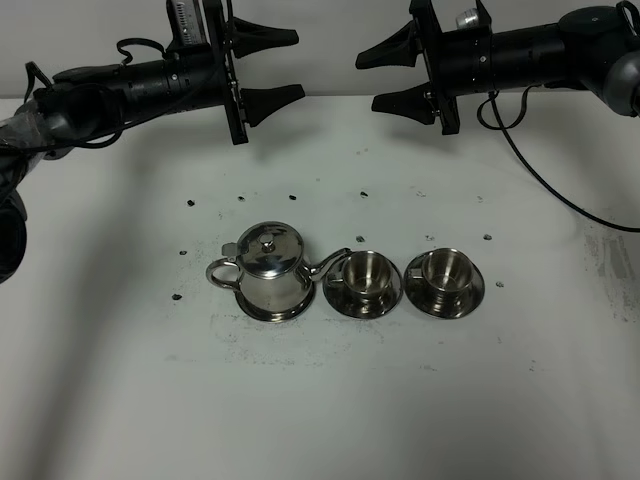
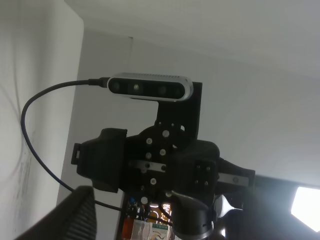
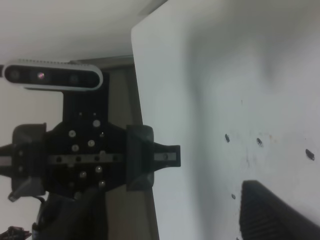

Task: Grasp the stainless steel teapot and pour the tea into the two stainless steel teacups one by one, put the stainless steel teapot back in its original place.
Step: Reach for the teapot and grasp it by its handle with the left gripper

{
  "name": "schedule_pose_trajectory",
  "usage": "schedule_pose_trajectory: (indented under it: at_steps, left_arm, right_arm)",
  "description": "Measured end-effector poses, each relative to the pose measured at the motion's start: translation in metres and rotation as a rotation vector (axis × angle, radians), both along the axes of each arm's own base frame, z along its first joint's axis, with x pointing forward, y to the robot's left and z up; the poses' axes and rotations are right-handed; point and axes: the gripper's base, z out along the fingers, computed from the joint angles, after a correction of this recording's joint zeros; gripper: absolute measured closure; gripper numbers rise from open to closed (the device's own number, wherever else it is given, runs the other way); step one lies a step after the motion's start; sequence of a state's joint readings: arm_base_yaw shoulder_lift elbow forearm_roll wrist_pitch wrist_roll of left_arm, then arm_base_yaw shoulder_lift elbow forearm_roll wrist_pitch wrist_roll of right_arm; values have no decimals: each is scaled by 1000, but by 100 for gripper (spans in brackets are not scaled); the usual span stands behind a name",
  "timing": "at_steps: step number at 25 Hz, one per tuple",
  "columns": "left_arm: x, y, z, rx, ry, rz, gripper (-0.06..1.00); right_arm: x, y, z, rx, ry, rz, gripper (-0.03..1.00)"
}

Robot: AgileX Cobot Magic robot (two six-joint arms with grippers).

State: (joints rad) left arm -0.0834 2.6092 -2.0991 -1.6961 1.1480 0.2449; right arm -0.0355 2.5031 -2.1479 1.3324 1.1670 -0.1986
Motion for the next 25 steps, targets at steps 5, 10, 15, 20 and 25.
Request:
schedule_pose_trajectory:
  at_steps: [5,10,15,20,25]
  left_arm:
    - [0,0,0,0,0,0,34]
    - [0,0,0,3,0,-1,34]
    - [-2,0,-4,44,-4,-20,34]
    - [-2,0,-4,48,-4,-24,34]
    - [-3,0,-4,45,-8,-30,34]
  right_arm:
    - [0,0,0,0,0,0,39]
    - [0,0,0,-1,-1,-3,39]
    - [1,0,0,-3,-3,-8,39]
    - [1,0,0,-9,-16,-6,39]
    - [1,-1,0,-31,-71,13,39]
